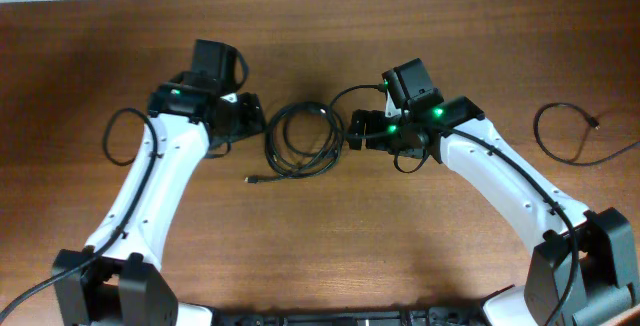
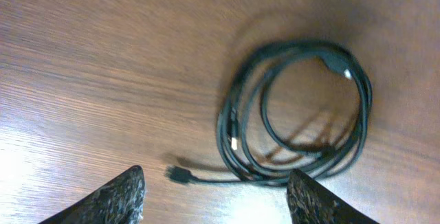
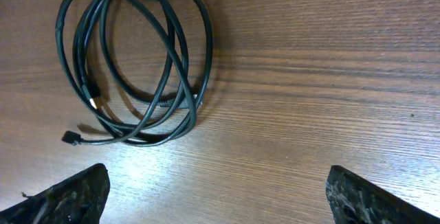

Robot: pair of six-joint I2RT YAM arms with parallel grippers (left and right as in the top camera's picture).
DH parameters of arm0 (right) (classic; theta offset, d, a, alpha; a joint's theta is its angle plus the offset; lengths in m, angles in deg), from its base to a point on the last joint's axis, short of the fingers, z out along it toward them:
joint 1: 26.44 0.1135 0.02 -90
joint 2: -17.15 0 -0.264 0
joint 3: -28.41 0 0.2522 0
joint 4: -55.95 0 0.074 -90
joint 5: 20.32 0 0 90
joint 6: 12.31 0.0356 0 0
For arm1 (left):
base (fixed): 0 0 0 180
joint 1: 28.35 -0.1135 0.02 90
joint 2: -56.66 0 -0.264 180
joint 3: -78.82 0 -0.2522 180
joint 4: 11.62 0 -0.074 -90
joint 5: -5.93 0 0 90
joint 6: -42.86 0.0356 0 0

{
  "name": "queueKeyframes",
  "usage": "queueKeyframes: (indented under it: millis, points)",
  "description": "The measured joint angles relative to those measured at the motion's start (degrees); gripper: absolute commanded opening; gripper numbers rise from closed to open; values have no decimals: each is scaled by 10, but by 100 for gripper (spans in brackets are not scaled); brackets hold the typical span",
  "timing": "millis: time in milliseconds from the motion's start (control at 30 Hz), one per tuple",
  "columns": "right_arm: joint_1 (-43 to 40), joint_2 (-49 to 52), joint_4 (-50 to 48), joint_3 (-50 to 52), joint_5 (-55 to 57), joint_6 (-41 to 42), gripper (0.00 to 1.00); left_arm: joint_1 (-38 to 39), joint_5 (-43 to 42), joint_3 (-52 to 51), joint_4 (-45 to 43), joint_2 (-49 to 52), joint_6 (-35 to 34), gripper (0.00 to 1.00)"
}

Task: Untangle cables

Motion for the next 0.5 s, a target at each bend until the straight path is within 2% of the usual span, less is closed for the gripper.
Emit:
queueKeyframes:
  millis: [167,333,367,400,433,500]
  points:
    - [0,0,24,0,7,0,99,48,-2,-10,-42,0,-3,57]
    - [0,0,29,0,17,-1,99,70,-2,-10,-48,0,-4,57]
    - [0,0,29,0,19,0,99,73,-2,-10,-49,0,-4,54]
    - [0,0,29,0,19,0,99,73,-2,-10,-56,3,-4,45]
    - [0,0,28,0,20,0,99,73,-2,-10,-66,11,-4,41]
    - [0,0,29,0,23,0,99,73,-2,-10,-110,43,-7,41]
